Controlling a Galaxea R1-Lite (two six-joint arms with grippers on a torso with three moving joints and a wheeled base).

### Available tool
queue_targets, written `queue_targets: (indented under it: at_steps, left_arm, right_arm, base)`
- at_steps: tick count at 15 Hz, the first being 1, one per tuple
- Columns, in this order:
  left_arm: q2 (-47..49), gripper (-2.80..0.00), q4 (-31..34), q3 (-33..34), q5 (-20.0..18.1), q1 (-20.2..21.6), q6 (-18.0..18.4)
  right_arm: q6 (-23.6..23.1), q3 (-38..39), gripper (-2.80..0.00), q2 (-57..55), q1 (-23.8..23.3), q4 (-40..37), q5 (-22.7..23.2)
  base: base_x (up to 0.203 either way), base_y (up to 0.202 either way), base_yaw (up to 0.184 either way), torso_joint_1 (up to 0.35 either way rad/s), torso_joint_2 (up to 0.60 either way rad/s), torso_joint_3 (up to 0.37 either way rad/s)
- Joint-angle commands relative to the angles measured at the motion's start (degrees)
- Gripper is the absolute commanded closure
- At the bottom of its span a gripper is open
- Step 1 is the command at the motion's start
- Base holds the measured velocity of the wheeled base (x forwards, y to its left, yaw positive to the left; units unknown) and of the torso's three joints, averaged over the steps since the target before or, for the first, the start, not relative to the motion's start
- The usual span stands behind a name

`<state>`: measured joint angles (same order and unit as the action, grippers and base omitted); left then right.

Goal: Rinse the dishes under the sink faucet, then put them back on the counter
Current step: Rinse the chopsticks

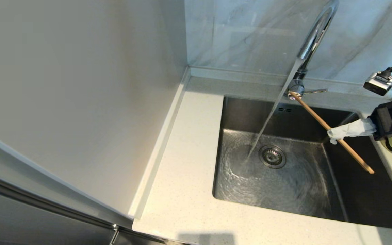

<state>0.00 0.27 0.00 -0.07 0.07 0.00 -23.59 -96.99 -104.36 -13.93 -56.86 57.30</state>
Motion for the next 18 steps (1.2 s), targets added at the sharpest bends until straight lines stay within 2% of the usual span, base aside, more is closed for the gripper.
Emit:
queue_targets:
  at_steps: [1, 8, 12, 18]
  left_arm:
    - [0.0, 0.0, 0.0, 0.0, -0.08, 0.01, 0.07]
    - [0.0, 0.0, 0.0, 0.0, -0.02, 0.01, 0.08]
    - [0.0, 0.0, 0.0, 0.0, -0.1, 0.01, 0.09]
    - [0.0, 0.0, 0.0, 0.0, -0.07, 0.01, 0.04]
  right_arm:
    - [-0.14, -2.0, 0.0, -2.38, 0.61, -0.36, 0.35]
    - [-0.04, -5.02, 0.0, -4.86, 1.06, -0.36, 1.76]
    - [2.5, -6.61, 0.0, -5.24, 1.87, -0.36, 1.94]
    - [2.5, -6.54, 0.0, -5.07, 1.8, -0.36, 5.15]
  base:
    - [0.0, 0.0, 0.0, 0.0, 0.0, 0.0]
    - [0.0, 0.0, 0.0, 0.0, 0.0, 0.0]
    - [0.0, 0.0, 0.0, 0.0, 0.0, 0.0]
    - [0.0, 0.0, 0.0, 0.0, 0.0, 0.0]
